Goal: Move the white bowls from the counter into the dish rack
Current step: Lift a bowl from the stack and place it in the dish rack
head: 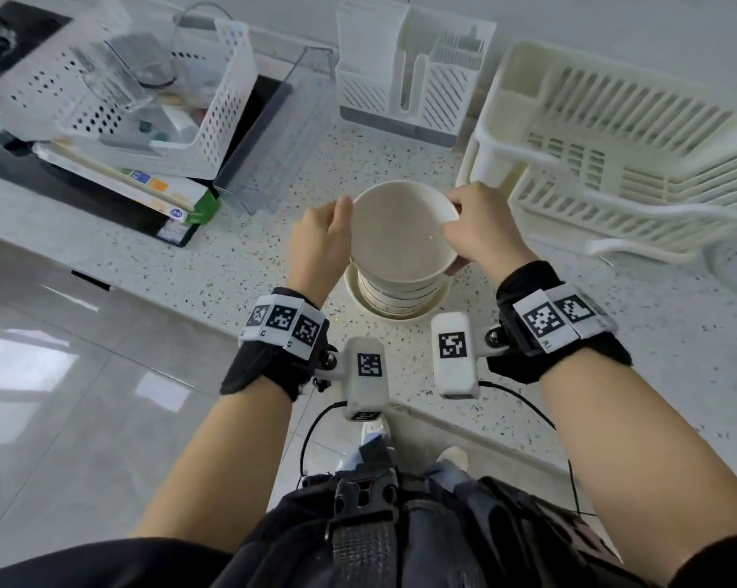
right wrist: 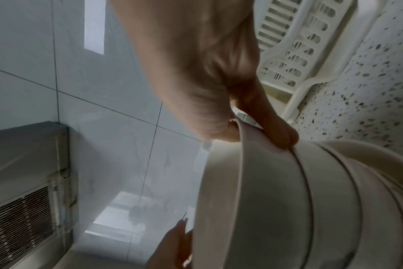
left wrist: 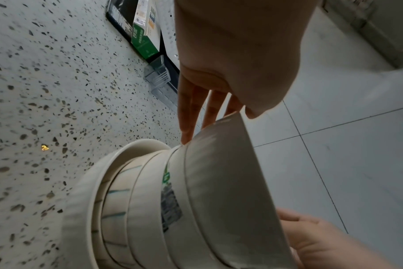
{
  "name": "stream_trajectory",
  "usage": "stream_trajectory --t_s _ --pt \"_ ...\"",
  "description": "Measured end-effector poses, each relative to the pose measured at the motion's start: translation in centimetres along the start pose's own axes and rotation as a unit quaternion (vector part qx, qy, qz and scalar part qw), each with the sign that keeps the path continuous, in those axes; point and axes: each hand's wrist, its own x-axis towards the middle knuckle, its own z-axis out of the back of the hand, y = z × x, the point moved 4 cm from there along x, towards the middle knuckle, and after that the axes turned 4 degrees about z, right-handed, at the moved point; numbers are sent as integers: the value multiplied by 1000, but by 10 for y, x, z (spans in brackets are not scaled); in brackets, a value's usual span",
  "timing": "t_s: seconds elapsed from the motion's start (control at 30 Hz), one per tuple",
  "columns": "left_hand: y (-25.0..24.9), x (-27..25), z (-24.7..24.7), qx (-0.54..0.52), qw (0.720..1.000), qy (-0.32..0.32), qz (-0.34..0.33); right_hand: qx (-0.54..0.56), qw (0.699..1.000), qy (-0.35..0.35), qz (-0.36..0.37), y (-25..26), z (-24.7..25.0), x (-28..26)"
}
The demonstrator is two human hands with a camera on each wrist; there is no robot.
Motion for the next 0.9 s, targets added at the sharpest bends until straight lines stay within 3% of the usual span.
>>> stream_trajectory --t_s 0.17,0.3,0.5,0.67,0.9 --pt "-18 -1 7 13 1000 -21 -2 -13 1000 -11 16 7 4 -2" --pt "-37 1 11 15 999 -35 -23 49 998 -13 23 10 17 -4" --pt "-70 1 -3 -28 997 -65 -37 131 987 -83 30 -2 63 -5" --pt "-108 -9 -51 -48 996 -36 -62 196 971 -137 8 -43 109 -12" --pt "-156 -17 -157 -26 995 18 -92 240 945 -215 -56 -143 181 -14"
